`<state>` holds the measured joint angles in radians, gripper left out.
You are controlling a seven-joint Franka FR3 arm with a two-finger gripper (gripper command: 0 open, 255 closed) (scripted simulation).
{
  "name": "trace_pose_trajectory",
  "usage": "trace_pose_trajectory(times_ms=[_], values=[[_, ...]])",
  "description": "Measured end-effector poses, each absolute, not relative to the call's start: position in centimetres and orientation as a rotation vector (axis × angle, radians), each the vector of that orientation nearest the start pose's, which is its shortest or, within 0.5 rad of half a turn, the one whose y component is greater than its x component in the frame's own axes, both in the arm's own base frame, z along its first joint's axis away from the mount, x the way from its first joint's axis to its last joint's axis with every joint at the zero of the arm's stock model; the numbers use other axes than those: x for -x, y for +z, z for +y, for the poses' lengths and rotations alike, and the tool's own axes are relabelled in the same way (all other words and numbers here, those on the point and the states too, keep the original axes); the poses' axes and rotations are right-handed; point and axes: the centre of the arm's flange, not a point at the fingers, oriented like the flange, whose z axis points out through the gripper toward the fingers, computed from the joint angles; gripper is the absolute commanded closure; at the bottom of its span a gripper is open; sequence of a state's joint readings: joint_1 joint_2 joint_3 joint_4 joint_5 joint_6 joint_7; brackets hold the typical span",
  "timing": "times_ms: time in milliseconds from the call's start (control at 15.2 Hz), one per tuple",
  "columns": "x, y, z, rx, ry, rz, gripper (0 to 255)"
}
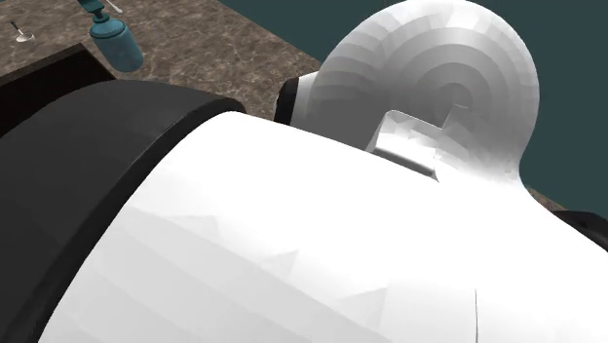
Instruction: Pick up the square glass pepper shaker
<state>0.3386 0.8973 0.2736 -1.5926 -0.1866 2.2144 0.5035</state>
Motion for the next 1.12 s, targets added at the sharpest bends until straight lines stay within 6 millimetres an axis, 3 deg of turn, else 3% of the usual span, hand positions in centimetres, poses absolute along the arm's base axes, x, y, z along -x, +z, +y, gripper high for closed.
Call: trace_pose_trajectory(times_ms=[132, 198, 858, 1122], values=[[-55.2, 9.0, 36.0, 3.156, 0.395, -0.263, 0], [-55.2, 8.8, 36.0, 3.156, 0.395, -0.263, 255], [-55.1, 8.7, 36.1, 3.154, 0.393, -0.265, 255], [-55.2, 10.2, 36.0, 3.156, 0.394, -0.263, 255]])
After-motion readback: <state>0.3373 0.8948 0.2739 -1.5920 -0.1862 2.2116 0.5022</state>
